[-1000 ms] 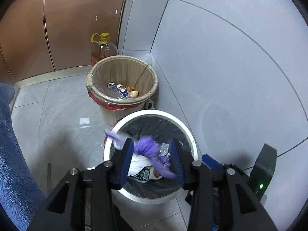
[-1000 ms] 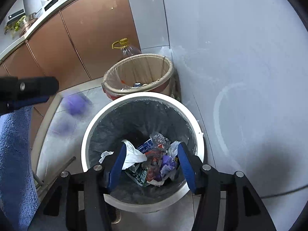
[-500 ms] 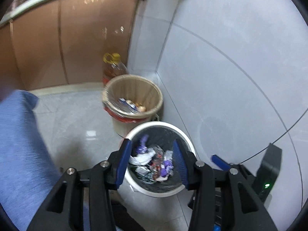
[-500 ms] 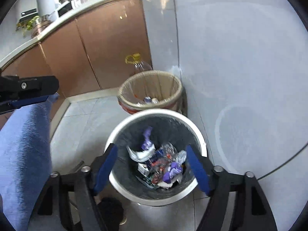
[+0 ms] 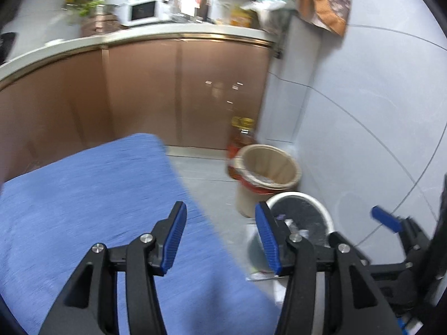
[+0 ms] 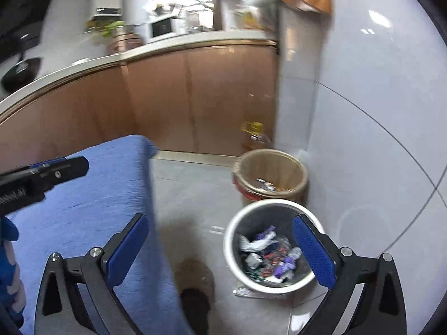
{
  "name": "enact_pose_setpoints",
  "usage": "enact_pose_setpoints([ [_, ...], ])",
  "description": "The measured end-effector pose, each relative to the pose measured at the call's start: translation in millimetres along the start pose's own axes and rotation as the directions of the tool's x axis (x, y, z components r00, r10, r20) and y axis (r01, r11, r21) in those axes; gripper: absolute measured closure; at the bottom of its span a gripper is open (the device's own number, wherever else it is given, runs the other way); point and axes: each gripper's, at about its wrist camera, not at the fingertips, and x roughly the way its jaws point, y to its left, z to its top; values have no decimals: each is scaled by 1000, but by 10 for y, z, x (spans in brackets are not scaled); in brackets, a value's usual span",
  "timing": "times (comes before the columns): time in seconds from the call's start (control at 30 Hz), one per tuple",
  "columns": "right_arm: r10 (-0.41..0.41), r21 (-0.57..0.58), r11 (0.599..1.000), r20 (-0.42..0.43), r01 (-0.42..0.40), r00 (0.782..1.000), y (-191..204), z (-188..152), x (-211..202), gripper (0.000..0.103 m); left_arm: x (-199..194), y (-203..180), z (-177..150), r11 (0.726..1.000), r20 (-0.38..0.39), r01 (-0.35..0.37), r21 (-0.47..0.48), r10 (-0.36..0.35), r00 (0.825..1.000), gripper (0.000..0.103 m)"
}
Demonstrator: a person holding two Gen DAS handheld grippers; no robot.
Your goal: Collect trash
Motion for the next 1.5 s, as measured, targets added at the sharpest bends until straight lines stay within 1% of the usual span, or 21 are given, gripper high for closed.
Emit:
enact_pose_setpoints([
  [0.03,17,-17,1000,7,-17,1000,118,-2,-43,0,-118,131,-61,999,13,-30,-14,30,999,52],
  [0.13,72,-66,995,27,-70,997,411,-13,-150,0,-348,380,-183,995,40,-89,-51,91,995,50],
  [0.2,93,-96,991,39,-89,995,585,-21,-221,0,-535,527,-259,988,67,-137,-70,142,988,48],
  [0.3,116,-121,987,61,-108,991,775,-37,-310,0,-813,721,-377,972,108,-217,-92,227,968,46],
  [0.33,124,-123,986,67,-115,990,825,-41,-342,0,-858,754,-408,968,116,-233,-95,244,963,46],
  [0.4,127,-132,985,79,-116,989,883,-40,-405,0,-988,812,-474,954,134,-283,-99,294,946,46],
  [0.47,114,-139,985,93,-100,989,935,-47,-470,0,-1097,850,-533,941,149,-321,-107,335,930,46],
  [0.6,124,-146,983,110,-107,986,1021,-67,-560,0,-1283,926,-641,916,158,-375,-140,394,905,46],
  [0.8,131,-163,981,138,-108,982,1095,-115,-692,0,-1439,952,-758,892,154,-425,-156,447,881,46],
  [0.87,134,-166,980,144,-110,980,1114,-122,-727,0,-1498,940,-795,882,162,-444,-161,467,869,46],
  [1.0,137,-180,978,155,-109,978,1140,-146,-787,0,-1570,936,-814,869,169,-465,-170,491,855,45],
  [1.13,139,-177,978,167,-109,976,1141,-150,-833,0,-1638,929,-837,857,176,-484,-179,512,841,42],
  [1.5,145,-167,980,204,-112,968,1113,-137,-966,0,-1689,940,-890,842,176,-502,-196,534,827,40],
])
